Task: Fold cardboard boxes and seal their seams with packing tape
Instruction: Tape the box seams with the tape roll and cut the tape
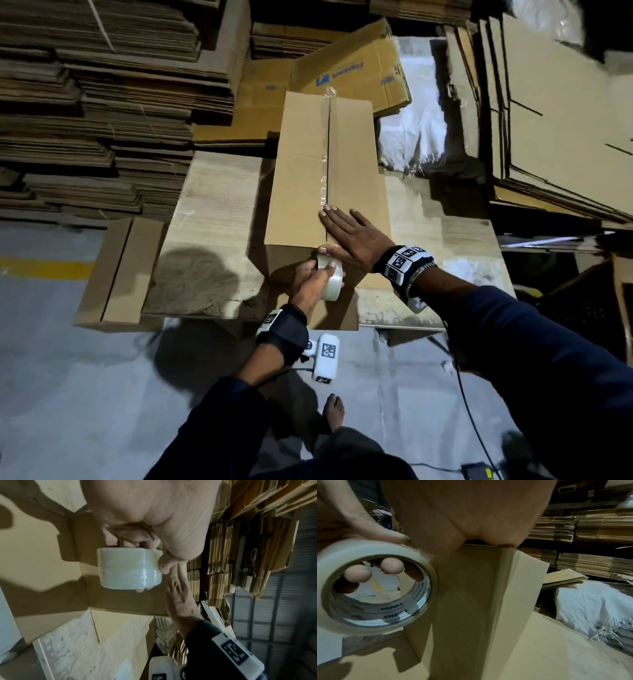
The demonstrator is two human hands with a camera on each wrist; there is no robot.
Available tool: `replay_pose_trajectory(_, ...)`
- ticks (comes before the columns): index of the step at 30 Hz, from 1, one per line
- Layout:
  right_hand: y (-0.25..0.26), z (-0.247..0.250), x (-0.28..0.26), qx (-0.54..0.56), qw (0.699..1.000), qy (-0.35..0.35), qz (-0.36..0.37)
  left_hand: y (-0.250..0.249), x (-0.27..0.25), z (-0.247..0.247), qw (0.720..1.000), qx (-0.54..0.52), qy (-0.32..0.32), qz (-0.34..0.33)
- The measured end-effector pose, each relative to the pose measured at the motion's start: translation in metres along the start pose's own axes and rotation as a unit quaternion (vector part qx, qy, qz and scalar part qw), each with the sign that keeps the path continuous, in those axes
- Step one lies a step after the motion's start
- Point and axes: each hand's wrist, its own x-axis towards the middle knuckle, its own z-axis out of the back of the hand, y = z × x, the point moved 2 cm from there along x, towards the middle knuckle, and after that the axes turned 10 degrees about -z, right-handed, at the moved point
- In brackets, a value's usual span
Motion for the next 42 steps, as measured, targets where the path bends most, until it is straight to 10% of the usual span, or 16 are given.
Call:
replay_pose_trajectory(9, 0.000, 0.000, -0.027, 0.014, 1.000, 0.008, -0.005, -0.014, -0.013, -0.009, 0.982, 0.151, -0.110, -0.009)
replay_pose_trajectory(16, -0.036, -0.025, -0.105, 0.122, 0.984, -0.093, -0.094, -0.010, -0.062, -0.051, 0.817, 0.444, -0.235, -0.284)
replay_pose_trajectory(22, -0.100, -0.083, -0.167, 0.238, 0.941, -0.023, -0.241, 0.032, -0.062, -0.158, 0.777, 0.497, -0.013, -0.386)
replay_pose_trajectory(28, -0.205, -0.180, -0.248, 0.183, 0.858, 0.172, -0.449, 0.121, -0.035, -0.212, 0.758, 0.582, 0.167, -0.241)
replay_pose_trajectory(42, -0.287, -0.217, -0.283, 0.162, 0.848, 0.070, -0.500, 0.213, -0.006, -0.239, 0.673, 0.663, 0.286, -0.157)
